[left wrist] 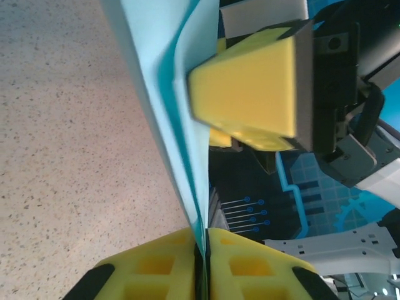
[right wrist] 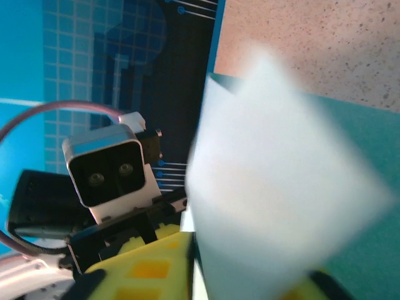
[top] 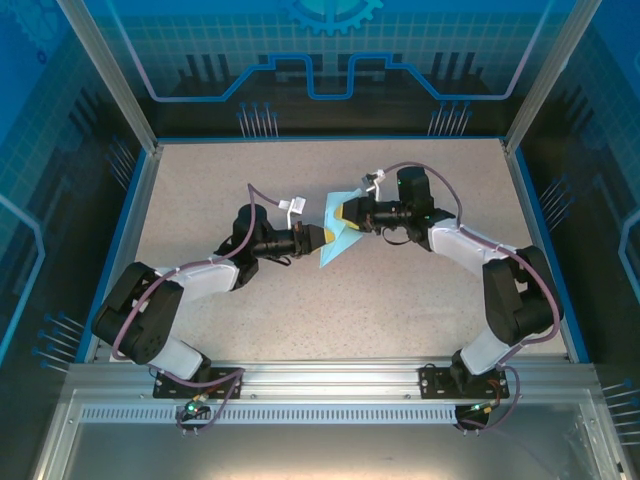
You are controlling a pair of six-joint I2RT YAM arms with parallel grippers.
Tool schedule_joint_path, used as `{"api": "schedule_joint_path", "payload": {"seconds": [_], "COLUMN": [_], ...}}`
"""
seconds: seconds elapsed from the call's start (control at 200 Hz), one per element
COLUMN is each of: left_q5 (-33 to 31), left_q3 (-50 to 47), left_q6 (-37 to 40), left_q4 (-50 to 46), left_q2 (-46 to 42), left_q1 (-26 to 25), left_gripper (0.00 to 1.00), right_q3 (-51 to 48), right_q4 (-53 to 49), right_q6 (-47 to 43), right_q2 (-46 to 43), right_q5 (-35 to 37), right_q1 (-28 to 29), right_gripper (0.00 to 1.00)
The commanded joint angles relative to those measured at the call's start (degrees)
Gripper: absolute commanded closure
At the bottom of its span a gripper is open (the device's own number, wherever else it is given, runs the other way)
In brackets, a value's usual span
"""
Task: Fold a paper plane with a square sheet of paper (pick it up from the middle)
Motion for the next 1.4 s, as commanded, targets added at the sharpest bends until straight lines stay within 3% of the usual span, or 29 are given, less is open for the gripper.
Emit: {"api": "schedule_joint_path", "payload": {"seconds": [0.0, 0.125, 0.245, 0.415, 0.605, 0.74, 0.84, 1.005, 1.395], "left_q5": [-2.10, -6.94, -18.55, -44.13, -73.00, -83.96, -86.89, -86.37, -75.22], "left_q3": [1.73, 3.38, 7.89, 17.52, 27.95, 33.14, 35.88, 38.60, 43.61], "left_q6": [3.77, 9.57, 18.53, 26.26, 24.48, 20.12, 17.82, 15.99, 16.89], "left_q4": [-5.76, -18.88, -41.29, -67.68, -86.97, -97.27, -101.13, -102.31, -96.17], "left_q2": [-1.27, -3.97, -7.72, -9.08, -3.24, 4.59, 10.03, 16.60, 26.13], "left_q1": [0.23, 0.23, -0.16, -4.72, -10.94, -12.74, -13.36, -14.76, -16.89], "left_gripper": [0.87, 0.89, 0.88, 0.87, 0.87, 0.87, 0.87, 0.86, 0.75], "right_q3": [2.07, 2.84, 2.40, -0.09, -3.26, -4.48, -5.26, -6.53, -8.26], "right_q4": [-8.98, -19.94, -27.50, -31.98, -33.15, -33.78, -34.12, -34.21, -35.78], "right_q6": [-4.96, -11.71, -16.40, -17.87, -17.50, -17.58, -17.26, -15.86, -15.12], "right_q2": [-2.50, -6.72, -10.68, -13.82, -16.42, -17.24, -17.38, -17.60, -19.04], "right_q5": [3.33, 11.71, 21.66, 32.08, 38.71, 40.25, 40.83, 40.82, 40.74], "right_q1": [-0.98, -2.12, -2.80, -2.93, -2.89, -2.89, -2.97, -3.02, -3.12], "right_gripper": [0.64, 0.39, 0.27, 0.23, 0.22, 0.22, 0.22, 0.22, 0.22]}}
